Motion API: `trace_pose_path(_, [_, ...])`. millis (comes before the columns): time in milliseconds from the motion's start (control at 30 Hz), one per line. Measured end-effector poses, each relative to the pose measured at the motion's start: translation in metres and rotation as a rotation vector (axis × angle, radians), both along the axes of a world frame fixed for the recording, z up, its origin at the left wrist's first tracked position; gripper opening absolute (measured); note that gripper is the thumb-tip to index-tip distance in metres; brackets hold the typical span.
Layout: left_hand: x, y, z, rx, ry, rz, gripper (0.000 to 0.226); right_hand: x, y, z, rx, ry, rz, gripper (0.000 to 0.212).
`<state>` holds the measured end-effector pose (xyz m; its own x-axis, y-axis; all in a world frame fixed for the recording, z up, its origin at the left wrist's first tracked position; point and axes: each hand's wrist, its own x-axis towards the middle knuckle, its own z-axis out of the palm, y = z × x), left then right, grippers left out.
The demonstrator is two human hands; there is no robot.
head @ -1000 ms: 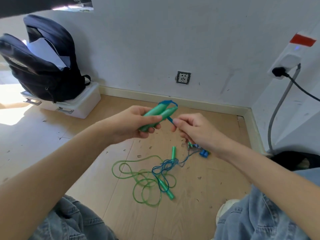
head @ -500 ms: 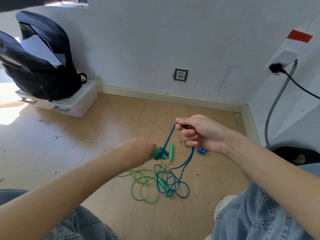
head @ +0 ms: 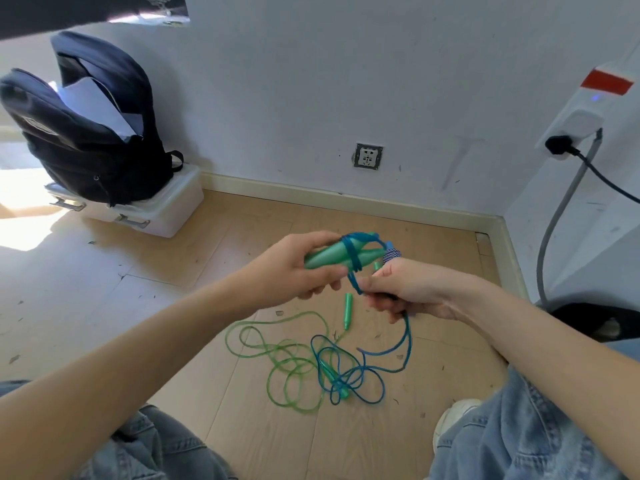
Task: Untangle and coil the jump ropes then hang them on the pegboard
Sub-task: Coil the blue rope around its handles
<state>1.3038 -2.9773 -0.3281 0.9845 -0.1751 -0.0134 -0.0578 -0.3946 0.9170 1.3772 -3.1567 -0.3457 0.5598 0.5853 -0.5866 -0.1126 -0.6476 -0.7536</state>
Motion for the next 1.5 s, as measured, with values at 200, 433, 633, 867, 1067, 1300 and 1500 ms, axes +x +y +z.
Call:
trace_pose_path(200, [0.008,0.013,-0.003,-0.386,0.37,0.053,0.021,0.0,0.004,0.0,0.57,0.168,-0.099,0.03])
trace_pose_path(433, [0.018,0.025,0.004,-0.676,0.458,0.037,0.031,-0.011,0.014,-0.005,0.35,-0.188,-0.029,0.022])
trace_pose_path(633, [0.024,0.032,-0.01,-0.002,0.362,0.484,0.028,-0.007,0.011,0.011,0.317,-0.182,-0.056,0.046])
trace_pose_path(867, [0.016,0.01,-0.03,0.739,0.349,0.09,0.025,-0.001,0.007,0.028,0.4,-0.217,-0.09,0.048])
trace_pose_path(1067, [0.001,-0.012,-0.011,0.823,0.132,-0.42,0.015,0.008,0.008,0.018,0.18,-0.479,-0.194,0.043])
trace_pose_path(1300, [-0.003,0.0,0.026,0.08,0.132,-0.323,0.012,0.011,0.007,0.002,0.022,-0.45,-0.063,0.029])
trace_pose_path(1500, [0.007,0.002,0.005,-0.284,0.177,0.201,0.024,0.004,0.003,-0.009,0.045,-0.052,0.07,0.037])
